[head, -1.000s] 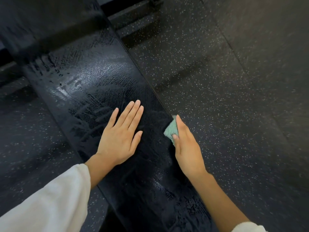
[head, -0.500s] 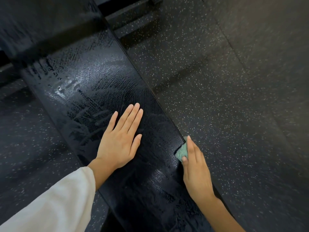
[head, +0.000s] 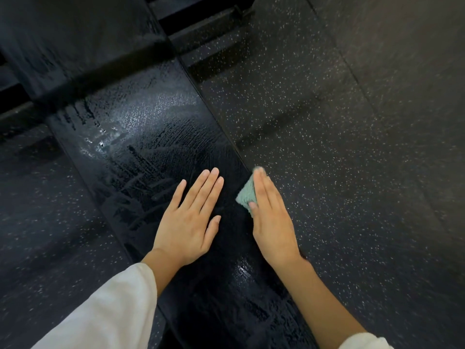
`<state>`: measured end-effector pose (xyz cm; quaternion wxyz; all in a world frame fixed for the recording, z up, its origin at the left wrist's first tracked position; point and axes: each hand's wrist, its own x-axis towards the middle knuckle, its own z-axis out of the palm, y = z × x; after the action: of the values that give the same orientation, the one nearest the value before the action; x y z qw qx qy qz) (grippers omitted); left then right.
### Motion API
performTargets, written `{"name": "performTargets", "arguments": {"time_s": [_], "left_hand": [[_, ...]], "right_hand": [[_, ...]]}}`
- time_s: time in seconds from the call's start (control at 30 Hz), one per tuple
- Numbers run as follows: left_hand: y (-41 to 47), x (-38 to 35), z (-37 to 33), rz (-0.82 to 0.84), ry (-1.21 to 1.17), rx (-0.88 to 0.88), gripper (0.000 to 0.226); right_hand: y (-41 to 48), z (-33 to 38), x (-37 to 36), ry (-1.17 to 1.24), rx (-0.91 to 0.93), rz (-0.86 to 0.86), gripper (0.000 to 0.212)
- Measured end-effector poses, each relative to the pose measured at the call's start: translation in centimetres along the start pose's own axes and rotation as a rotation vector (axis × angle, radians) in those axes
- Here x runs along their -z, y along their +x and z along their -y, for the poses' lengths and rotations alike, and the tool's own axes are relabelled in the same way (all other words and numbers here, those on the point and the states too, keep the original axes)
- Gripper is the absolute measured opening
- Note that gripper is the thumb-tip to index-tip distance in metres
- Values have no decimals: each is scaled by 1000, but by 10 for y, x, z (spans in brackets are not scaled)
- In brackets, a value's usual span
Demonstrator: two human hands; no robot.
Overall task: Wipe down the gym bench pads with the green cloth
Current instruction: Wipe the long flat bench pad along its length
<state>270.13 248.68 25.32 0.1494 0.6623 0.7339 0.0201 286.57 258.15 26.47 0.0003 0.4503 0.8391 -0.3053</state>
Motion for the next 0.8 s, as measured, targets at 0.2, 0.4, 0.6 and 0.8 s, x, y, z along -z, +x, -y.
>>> {"name": "performTargets", "arguments": {"time_s": [0.2, 0.4, 0.6, 0.8], "left_hand": [[1, 1, 1, 12, 3, 3, 66], [1, 1, 1, 13, -10, 1, 66], [1, 1, 0, 24, -23, -1, 67], [1, 1, 2, 27, -32, -1, 67]], "right_hand": [[-56, -24, 6, -47, -22, 42, 55], [-45, -19, 4, -26, -31, 17, 56], [23, 7, 0, 65, 28, -8, 57], [102, 42, 0, 70, 125, -16, 56]]}}
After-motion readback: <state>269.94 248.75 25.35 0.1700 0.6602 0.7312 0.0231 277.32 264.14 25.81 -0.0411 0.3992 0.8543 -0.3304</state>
